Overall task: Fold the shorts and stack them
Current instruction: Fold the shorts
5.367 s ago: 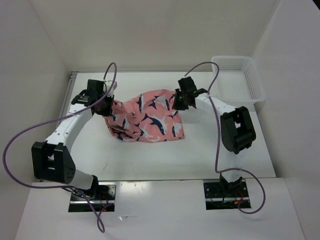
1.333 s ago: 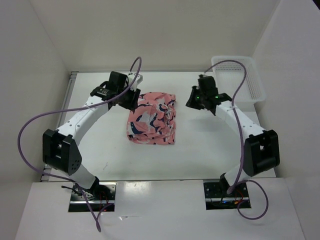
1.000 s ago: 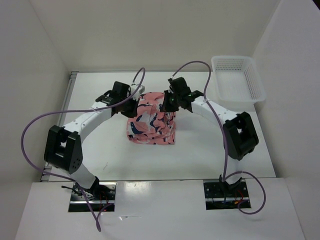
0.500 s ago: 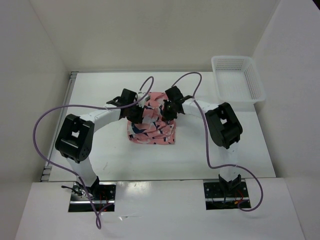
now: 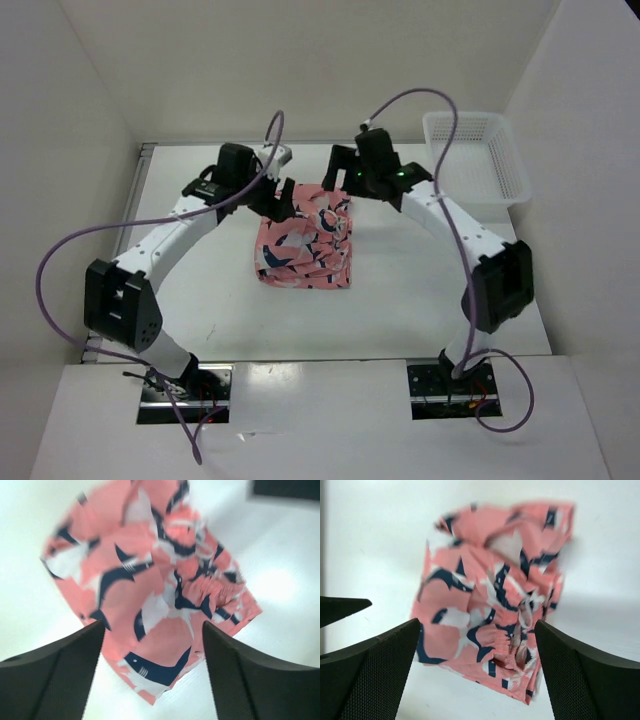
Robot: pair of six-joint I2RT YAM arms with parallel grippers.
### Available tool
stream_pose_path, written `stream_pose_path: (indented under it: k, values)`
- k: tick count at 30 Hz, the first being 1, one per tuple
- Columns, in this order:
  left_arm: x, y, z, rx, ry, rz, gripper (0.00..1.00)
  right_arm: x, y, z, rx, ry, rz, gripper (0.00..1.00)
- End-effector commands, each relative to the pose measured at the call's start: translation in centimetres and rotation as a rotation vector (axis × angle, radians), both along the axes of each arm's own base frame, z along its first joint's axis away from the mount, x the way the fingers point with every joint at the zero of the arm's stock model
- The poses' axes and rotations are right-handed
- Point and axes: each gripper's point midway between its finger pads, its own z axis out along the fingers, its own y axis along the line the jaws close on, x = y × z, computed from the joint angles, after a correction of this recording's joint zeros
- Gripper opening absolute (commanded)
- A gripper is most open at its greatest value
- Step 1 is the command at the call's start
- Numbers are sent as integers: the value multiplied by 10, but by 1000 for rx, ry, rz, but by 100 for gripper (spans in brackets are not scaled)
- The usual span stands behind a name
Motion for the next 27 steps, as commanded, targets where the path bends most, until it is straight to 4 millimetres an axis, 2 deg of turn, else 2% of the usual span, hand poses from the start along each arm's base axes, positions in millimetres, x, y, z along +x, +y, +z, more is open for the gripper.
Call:
stream_pose_path:
  k: [1,2,3,4,5,6,8,9,11,13,14,16,19,22,27]
  values:
    - [-1,2,59,-66,-81,-19,88,0,-64,63,-45,-108,-142,100]
    - [-1,5,66,-62,-96,-8,89,1,-78,68,-41,-118,-171,100]
    - [-1,9,74,-66,-109,1,89,4,-108,70,-61,-120,-233,100]
    - [2,16,75,-58,-107,22,90,-1,-129,81,-72,-137,-286,100]
    - [0,16,82,-62,-119,22,90,0,-160,81,-93,-132,-355,100]
    - [0,22,87,-65,-131,35,90,-1,-178,84,-111,-136,-390,100]
    - [2,28,91,-67,-142,51,92,-9,-209,82,-141,-110,-455,100]
    - [2,34,95,-69,-151,64,92,-11,-235,75,-163,-84,-522,100]
    - [5,40,95,-68,-152,78,92,-19,-256,61,-205,-19,-576,100]
    - [7,49,94,-71,-142,96,92,-23,-267,52,-239,18,-618,100]
    - [5,47,94,-78,-139,85,92,-25,-270,47,-256,36,-626,100]
    - [6,50,95,-86,-137,86,92,-29,-270,37,-260,67,-630,100]
    - [8,52,91,-89,-125,89,92,-31,-267,33,-244,72,-626,100]
    - [8,52,92,-101,-122,81,92,-31,-265,40,-216,40,-632,100]
    - [5,51,91,-105,-111,73,92,-34,-263,40,-204,34,-622,100]
